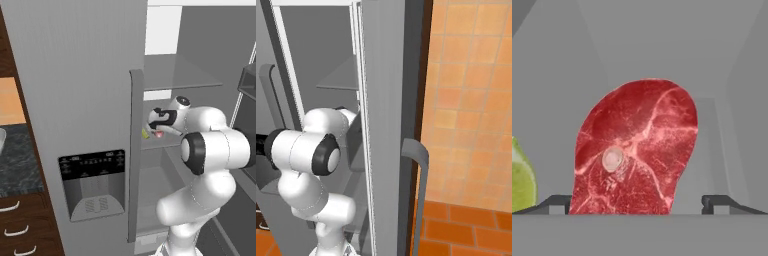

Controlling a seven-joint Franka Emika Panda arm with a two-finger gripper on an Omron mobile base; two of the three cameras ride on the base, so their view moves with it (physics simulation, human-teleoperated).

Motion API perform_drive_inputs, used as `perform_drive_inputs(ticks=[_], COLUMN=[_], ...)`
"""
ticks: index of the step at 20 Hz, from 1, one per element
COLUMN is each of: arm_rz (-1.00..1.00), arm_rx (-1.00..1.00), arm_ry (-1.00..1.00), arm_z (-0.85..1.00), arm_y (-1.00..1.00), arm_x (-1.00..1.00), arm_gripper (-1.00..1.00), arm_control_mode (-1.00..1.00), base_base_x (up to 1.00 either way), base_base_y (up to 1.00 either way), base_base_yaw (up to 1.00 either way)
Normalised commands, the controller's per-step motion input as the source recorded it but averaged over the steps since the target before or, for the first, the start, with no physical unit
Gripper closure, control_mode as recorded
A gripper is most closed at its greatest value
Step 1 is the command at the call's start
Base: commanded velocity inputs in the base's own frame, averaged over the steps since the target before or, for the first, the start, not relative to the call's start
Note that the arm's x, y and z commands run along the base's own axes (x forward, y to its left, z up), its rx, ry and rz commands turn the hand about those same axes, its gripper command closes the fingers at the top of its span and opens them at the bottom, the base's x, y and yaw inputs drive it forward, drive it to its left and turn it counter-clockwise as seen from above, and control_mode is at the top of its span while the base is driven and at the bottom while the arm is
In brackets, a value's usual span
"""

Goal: Place one lemon wedge and one steak in each tupperware on the nearby counter, to pack two identical lunches.

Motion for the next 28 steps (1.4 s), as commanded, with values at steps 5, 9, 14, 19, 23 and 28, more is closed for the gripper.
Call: perform_drive_inputs(ticks=[5, 9, 14, 19, 23, 28], arm_rz=[-0.02, -0.09, -0.07, -0.01, 0.00, 0.02], arm_rx=[0.00, 0.00, 0.00, 0.00, -0.01, -0.05], arm_ry=[0.00, 0.00, 0.00, 0.01, -0.03, 0.00], arm_z=[-0.21, -0.39, -0.29, 0.00, 0.12, 0.60], arm_y=[0.01, 0.00, -0.04, -0.32, -0.02, 0.24], arm_x=[0.03, 0.00, -0.04, -0.76, -1.00, -0.99], arm_gripper=[1.00, 1.00, 1.00, 1.00, 1.00, 1.00], arm_control_mode=[-1.00, -1.00, -1.00, -1.00, -1.00, -1.00], base_base_x=[0.00, 0.00, 0.00, 0.00, 0.00, 0.00], base_base_y=[0.00, 0.00, 0.00, 0.00, 0.00, 0.00], base_base_yaw=[0.00, 0.00, 0.00, 0.00, 0.00, 0.00])
